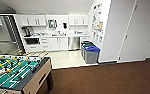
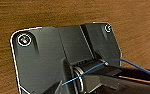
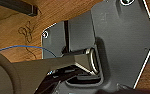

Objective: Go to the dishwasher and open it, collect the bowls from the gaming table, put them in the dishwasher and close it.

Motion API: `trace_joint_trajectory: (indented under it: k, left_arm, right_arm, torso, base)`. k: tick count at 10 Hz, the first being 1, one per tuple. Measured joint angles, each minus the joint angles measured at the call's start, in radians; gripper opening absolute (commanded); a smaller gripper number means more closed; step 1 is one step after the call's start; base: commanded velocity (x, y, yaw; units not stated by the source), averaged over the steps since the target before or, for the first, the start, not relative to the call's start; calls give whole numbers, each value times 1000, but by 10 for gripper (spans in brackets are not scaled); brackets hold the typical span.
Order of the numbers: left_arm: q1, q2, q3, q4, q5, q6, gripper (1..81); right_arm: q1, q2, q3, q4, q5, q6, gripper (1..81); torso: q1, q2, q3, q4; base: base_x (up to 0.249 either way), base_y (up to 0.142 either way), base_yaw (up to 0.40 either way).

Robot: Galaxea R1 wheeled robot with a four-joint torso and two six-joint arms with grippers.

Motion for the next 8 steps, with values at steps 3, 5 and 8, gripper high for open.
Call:
trace_joint_trajectory:
  k: [3, 5, 8]
  left_arm:
    - [11, 0, 0, 0, 0, 0, 811]
    - [9, 0, 0, 0, 2, 0, 811]
    - [15, 0, 0, 0, 2, 0, 811]
  right_arm:
    - [-3, 0, 0, 0, -1, 0, 811]
    - [-3, 0, 0, -1, -1, 0, 811]
    - [-3, 0, 0, -2, 0, 0, 811]
  torso:
    - [-1, -1, 0, 0]
    - [0, -1, 0, 0]
    - [0, -1, 0, 0]
  base:
    - [53, 0, 0]
    - [99, 0, 0]
    - [134, 0, 0]
